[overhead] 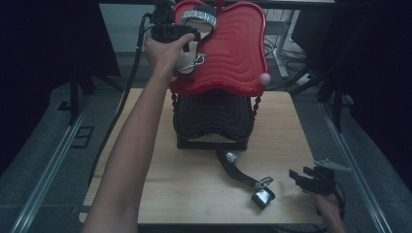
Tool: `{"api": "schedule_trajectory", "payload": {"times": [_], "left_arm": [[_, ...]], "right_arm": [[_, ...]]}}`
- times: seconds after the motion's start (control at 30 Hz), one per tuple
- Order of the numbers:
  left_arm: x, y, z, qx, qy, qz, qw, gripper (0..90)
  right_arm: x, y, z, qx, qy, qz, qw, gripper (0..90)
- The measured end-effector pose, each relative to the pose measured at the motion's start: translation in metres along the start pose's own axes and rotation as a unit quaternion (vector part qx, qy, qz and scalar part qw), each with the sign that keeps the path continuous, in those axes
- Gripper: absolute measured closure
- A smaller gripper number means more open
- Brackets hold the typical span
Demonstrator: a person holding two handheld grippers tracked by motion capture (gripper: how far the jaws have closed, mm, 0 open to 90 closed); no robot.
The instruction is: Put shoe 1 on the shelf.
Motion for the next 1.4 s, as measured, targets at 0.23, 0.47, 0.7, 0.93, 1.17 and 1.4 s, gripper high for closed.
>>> {"api": "schedule_trajectory", "payload": {"times": [0.23, 0.47, 0.7, 0.93, 1.17, 1.4], "left_arm": [[0.008, 0.001, -0.002, 0.0, -0.016, 0.009, 0.9998, 26.4], [0.022, 0.006, 0.001, -0.023, -0.014, 0.025, 0.9993, 27.6], [0.042, 0.016, 0.01, -0.035, -0.013, 0.068, 0.997, 29.9], [0.066, 0.038, 0.03, -0.034, -0.027, 0.099, 0.9941, 31.7], [0.084, 0.068, 0.054, -0.024, -0.025, 0.109, 0.9934, 31.1], [0.09, 0.099, 0.081, -0.012, -0.013, 0.115, 0.9932, 30.8]], "right_arm": [[0.001, 0.001, 0.0, 0.0, -0.002, 0.0, 1.0, 33.1], [0.001, -0.001, 0.0, -0.001, -0.002, 0.002, 1.0, 33.0], [0.001, 0.001, -0.002, 0.008, -0.005, 0.0, 1.0, 33.0], [0.002, 0.004, -0.004, 0.014, -0.008, 0.0, 0.9999, 33.0], [0.003, 0.009, -0.007, 0.027, -0.008, -0.002, 0.9996, 33.0], [0.0, 0.027, -0.014, 0.052, -0.008, -0.018, 0.9984, 33.0]]}}
Point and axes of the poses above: each handheld gripper's, and its own axes: x roughly backward along the jaws, z roughly out of its underside, y roughly to its left, the point moved 2 cm from there along -x, roughly forward along the jaws, and after that the axes turned 2 degrees about -z, right-handed, at the moved point
